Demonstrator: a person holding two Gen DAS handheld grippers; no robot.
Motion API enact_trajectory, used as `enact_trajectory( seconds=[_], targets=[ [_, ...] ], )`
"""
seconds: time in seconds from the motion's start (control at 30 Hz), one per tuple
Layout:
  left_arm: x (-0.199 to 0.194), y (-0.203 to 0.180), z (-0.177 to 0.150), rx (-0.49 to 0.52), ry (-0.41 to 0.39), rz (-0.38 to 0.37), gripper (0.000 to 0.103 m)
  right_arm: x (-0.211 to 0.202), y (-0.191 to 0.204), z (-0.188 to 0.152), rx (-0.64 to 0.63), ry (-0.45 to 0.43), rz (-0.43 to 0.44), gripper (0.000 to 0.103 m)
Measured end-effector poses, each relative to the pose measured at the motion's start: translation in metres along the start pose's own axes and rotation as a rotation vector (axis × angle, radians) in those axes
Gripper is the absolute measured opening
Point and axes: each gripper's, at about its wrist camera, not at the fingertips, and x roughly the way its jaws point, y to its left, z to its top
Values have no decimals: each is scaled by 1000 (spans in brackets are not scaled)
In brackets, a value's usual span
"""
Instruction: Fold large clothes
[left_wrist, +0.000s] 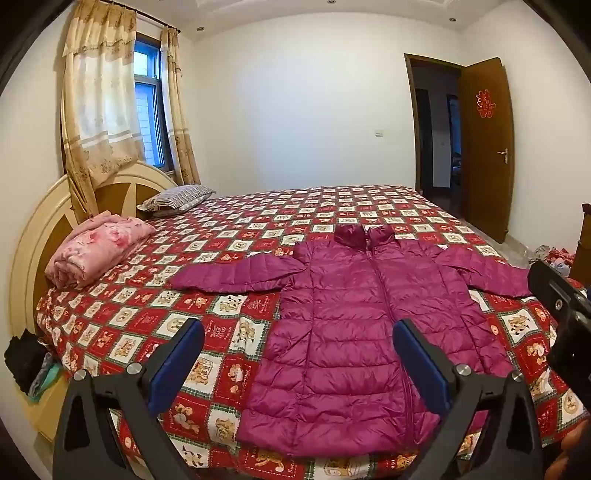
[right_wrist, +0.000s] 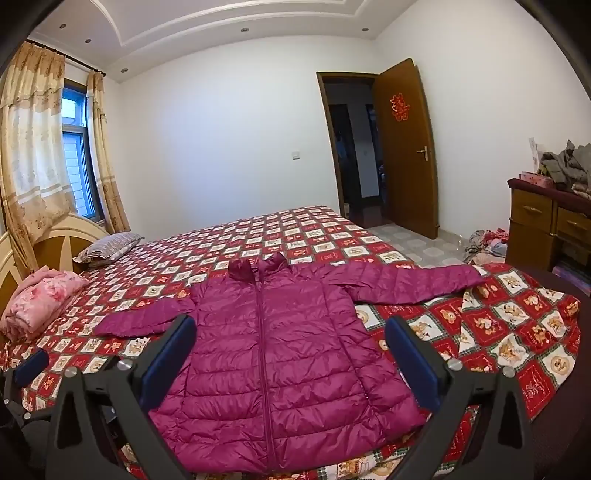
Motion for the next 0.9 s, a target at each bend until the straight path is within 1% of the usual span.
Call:
enact_trajectory(
  seconds=[0.23, 0.9],
  targets=[
    [-1, 3, 0, -6, -1, -13, 102, 0, -1, 1, -1, 2, 0, 103],
    [-2, 3, -1, -6, -5, -11, 102, -1, -3, 2, 5, 2, -6, 103]
  ],
)
